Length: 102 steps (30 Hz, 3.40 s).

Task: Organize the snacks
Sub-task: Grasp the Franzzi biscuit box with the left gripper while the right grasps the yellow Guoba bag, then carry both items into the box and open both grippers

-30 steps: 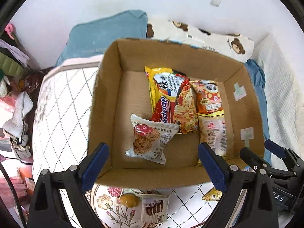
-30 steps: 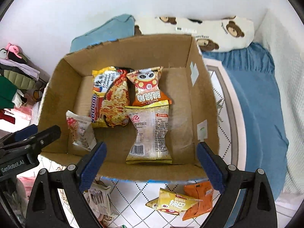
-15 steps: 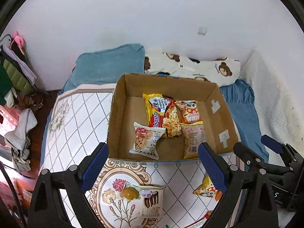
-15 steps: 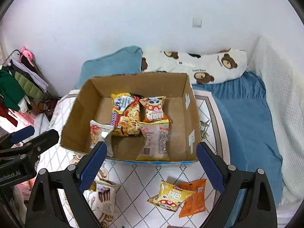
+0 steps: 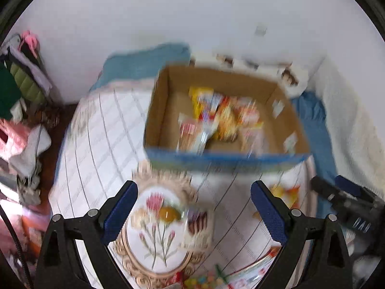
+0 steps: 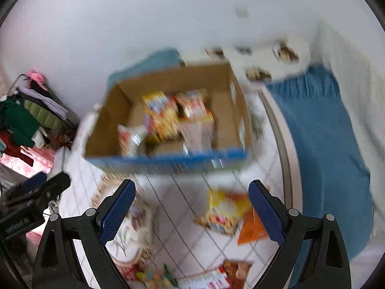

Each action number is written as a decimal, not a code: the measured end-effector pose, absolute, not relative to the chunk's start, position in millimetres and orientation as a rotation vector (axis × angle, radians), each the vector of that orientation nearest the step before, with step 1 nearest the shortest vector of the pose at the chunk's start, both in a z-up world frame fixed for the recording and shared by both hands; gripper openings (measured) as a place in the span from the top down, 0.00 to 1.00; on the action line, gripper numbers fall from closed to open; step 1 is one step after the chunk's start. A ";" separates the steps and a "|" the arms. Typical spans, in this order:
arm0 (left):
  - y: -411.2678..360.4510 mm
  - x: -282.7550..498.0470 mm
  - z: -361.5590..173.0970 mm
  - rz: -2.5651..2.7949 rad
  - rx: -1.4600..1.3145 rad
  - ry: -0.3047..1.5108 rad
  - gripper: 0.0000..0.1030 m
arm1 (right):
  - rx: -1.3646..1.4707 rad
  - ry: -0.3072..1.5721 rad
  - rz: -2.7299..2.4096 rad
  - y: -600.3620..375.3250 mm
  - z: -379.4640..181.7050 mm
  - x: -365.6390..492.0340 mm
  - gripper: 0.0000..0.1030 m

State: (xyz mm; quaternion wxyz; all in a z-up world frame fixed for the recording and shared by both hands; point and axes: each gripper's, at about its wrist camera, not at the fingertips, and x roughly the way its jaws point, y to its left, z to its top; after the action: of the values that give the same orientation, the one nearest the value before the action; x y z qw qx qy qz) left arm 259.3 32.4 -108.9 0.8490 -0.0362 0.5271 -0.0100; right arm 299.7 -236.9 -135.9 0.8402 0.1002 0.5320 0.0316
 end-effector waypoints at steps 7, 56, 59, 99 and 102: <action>29.8 259.1 -237.5 0.010 -0.086 1.419 0.07 | 0.393 1.326 -0.058 -269.9 -244.3 289.1 0.06; 2.3 250.6 -187.8 -0.161 -0.183 1.350 0.45 | 0.221 1.357 0.200 -231.1 -228.1 256.3 0.53; 7.8 279.3 -147.9 -0.188 -0.204 1.288 0.45 | 0.261 1.282 0.222 -236.5 -184.3 289.3 0.53; 46.2 503.4 -186.5 -0.033 -0.049 1.498 0.13 | 0.244 1.498 0.133 -182.4 -261.3 496.9 0.06; 44.3 486.8 -182.0 -0.043 -0.056 1.476 0.13 | 0.200 1.469 0.104 -191.6 -255.2 491.9 0.06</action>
State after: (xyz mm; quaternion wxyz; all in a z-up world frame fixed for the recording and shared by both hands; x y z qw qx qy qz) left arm 486.8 44.3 -182.0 0.7391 -0.0254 0.6728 -0.0198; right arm 491.9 -191.6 -255.2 0.7364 0.0912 0.6687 0.0472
